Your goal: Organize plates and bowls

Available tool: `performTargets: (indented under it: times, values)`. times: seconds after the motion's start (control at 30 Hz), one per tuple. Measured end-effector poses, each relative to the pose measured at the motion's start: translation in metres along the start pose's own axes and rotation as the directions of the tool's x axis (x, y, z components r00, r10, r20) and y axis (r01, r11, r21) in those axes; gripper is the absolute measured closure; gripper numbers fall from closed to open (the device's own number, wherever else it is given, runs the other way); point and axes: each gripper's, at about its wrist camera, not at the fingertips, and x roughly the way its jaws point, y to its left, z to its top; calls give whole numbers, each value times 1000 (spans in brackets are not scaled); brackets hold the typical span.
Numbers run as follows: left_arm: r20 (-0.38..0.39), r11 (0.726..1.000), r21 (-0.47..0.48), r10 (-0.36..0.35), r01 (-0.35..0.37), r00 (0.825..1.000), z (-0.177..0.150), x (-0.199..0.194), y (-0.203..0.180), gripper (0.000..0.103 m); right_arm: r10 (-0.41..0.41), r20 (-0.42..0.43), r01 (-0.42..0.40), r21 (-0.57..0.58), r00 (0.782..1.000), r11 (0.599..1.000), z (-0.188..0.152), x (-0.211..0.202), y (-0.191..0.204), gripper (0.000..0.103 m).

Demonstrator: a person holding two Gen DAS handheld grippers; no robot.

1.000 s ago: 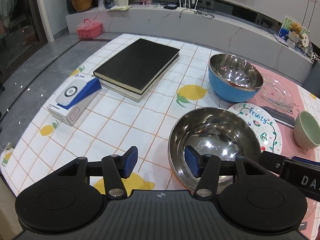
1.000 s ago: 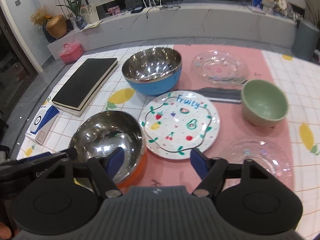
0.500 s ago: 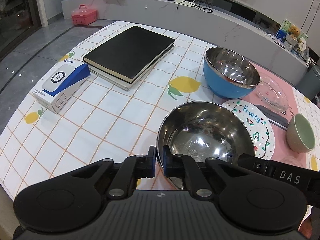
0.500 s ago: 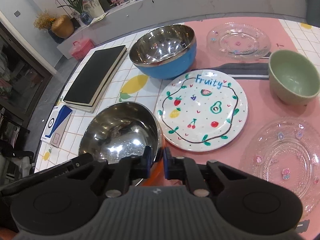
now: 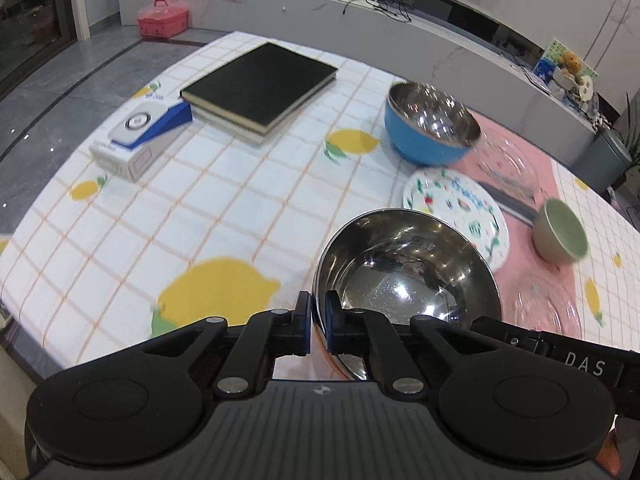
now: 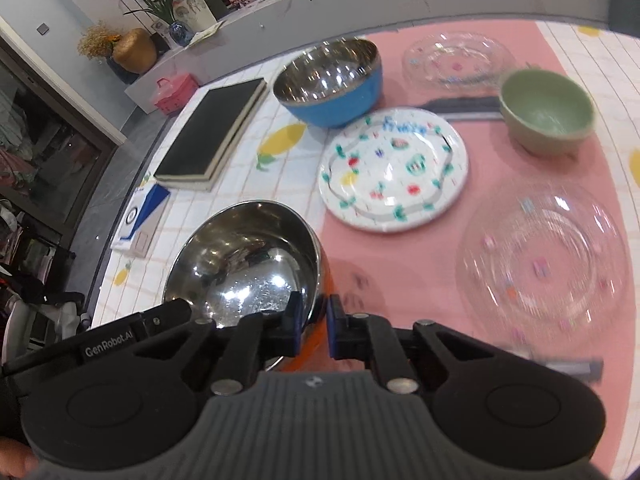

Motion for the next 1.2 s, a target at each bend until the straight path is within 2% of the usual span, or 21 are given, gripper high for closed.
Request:
performTargets:
  times: [0.2, 0.5, 0.73, 1.2]
  values:
    - [-19, 999, 31, -5, 5, 1000, -24, -7, -4, 96, -4, -25, 4, 18, 1000, 1000, -25, -10, -10, 93]
    - [-19, 998, 55, -10, 11, 1000, -41, -12, -5, 96, -10, -20, 10, 25, 1000, 1000, -43, -16, -15, 92]
    - [-7, 997, 72, -30, 30, 1000, -42, -6, -7, 97, -28, -14, 28, 25, 1000, 999, -48, -17, -17, 91]
    - [6, 992, 126, 18, -18, 1000, -30, 7, -10, 99, -16, 12, 16, 19, 1000, 1000, -40, -6, -12, 91]
